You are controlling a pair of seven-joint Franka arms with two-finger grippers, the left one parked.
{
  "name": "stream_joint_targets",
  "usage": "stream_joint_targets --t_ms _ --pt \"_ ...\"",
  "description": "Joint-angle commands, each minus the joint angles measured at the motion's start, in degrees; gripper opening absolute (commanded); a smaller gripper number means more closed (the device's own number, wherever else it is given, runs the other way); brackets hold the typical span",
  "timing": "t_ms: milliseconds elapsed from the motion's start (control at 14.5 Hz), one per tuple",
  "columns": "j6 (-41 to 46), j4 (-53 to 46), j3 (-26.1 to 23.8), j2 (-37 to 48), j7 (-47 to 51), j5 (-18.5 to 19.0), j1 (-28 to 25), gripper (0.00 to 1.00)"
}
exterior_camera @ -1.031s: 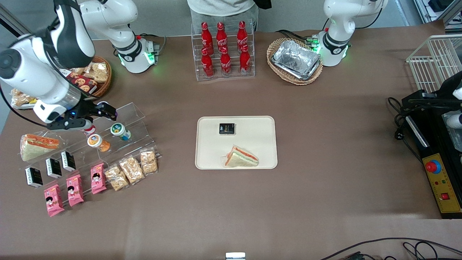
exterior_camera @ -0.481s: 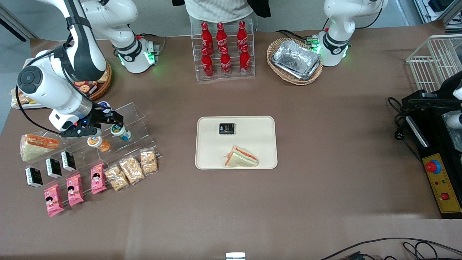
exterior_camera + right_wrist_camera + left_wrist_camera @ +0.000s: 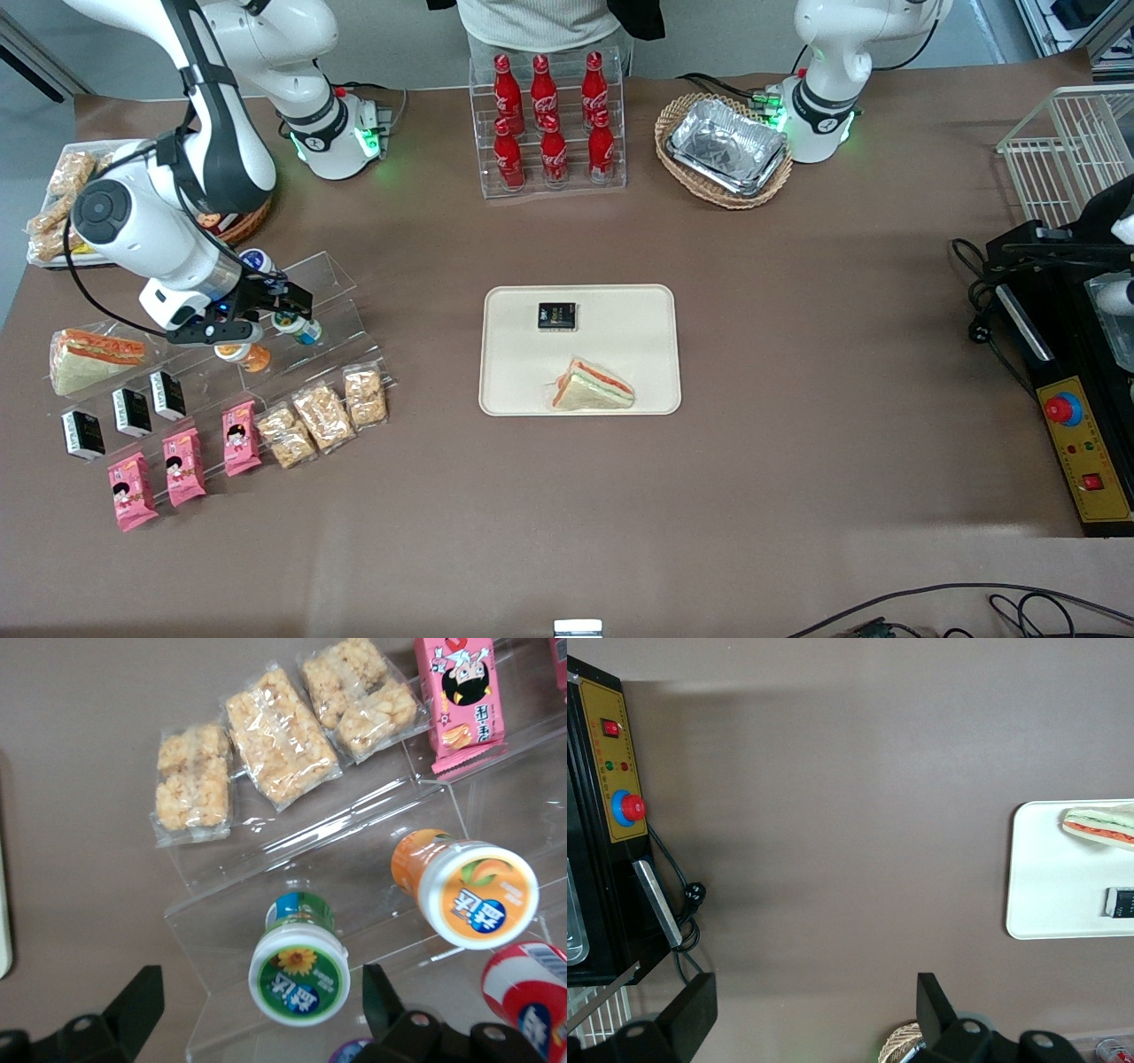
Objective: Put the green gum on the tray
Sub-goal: 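Lower the open right gripper around the green gum bottle, then close the right gripper on the green gum bottle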
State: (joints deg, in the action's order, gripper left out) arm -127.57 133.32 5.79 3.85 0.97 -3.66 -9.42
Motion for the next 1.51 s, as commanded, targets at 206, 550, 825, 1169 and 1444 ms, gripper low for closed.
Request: stream_joint_targets --t_ms 206,550,825,1169,1444 --pt "-6.3 2.9 0.1 -3.1 -0.1 -0.7 -0.2 1.0" --pt "-7.0 4.4 0.2 -2.8 -0.1 -0.7 -0.1 1.0" --pt "-7.1 4.9 0.2 -3.1 -0.2 -0.7 -0.1 0.87" --pt "-7.4 4.9 0.3 -3.2 -0.2 -0.4 0.0 0.46" --pt "-7.9 4.7 0.5 -3.7 -1.7 0.0 0.5 0.07"
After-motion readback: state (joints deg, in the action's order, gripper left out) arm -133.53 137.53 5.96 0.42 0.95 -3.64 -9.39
